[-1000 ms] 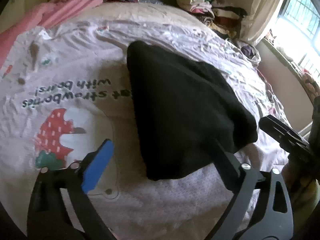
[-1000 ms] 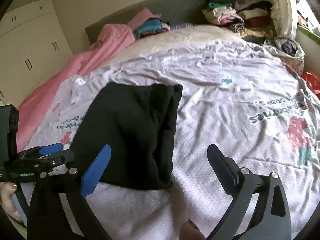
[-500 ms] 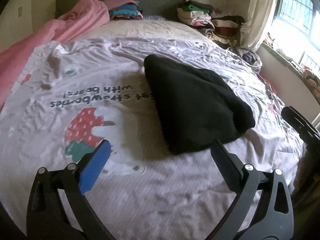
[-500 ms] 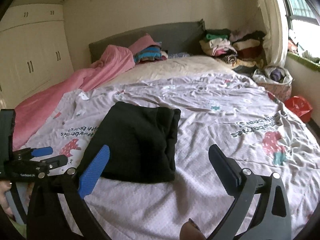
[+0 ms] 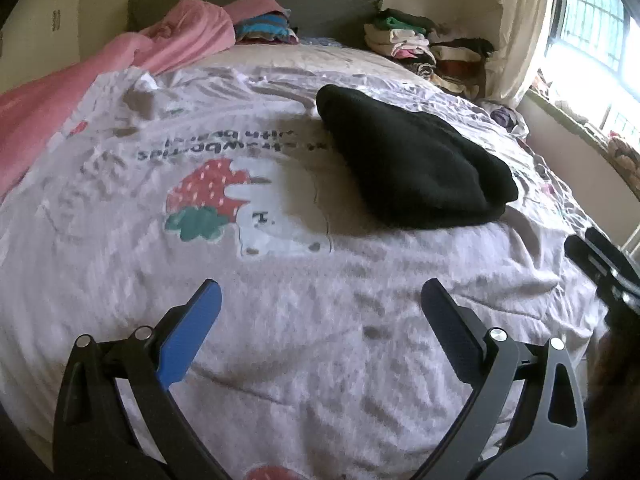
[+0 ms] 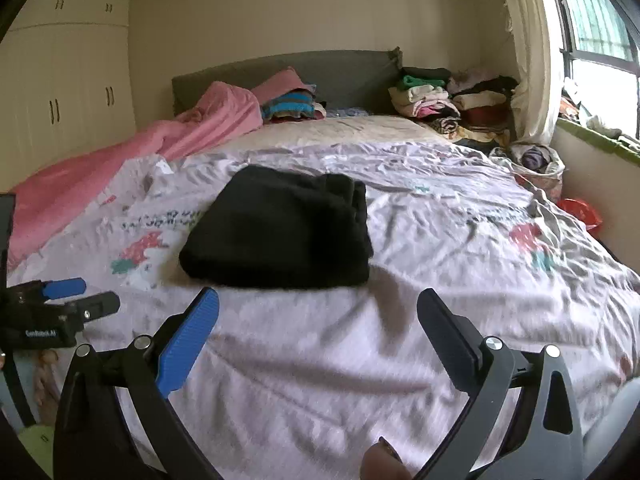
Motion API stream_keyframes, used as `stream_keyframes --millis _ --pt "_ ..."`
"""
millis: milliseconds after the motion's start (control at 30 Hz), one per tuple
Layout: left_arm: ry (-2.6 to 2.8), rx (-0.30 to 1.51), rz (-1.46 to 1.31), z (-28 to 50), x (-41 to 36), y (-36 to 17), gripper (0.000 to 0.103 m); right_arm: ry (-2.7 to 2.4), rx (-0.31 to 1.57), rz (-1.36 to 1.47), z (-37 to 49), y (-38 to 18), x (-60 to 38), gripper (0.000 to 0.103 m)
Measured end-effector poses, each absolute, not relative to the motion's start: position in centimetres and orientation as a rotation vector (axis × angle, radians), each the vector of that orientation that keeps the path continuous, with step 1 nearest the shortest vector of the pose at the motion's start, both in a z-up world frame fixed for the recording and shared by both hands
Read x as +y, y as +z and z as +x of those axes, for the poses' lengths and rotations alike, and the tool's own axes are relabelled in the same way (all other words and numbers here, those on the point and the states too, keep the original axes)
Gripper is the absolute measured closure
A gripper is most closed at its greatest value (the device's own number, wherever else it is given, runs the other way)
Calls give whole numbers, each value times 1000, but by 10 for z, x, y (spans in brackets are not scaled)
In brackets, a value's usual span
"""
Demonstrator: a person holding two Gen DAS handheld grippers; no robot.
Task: Fold small clothes
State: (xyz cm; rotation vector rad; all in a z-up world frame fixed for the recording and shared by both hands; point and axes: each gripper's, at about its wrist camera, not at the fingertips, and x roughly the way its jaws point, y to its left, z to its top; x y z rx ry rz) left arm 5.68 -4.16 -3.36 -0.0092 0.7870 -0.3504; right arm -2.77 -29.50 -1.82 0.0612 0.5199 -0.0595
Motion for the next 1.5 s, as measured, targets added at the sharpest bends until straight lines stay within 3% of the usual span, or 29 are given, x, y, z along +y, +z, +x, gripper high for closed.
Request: stream_keyframes --millis 367,1500 --pt "-360 780 -4 47 -40 -44 9 -131 585 56 -33 -46 -278 4" --pt "-305 783 23 49 -37 -42 9 -136 612 65 -32 -48 -283 4"
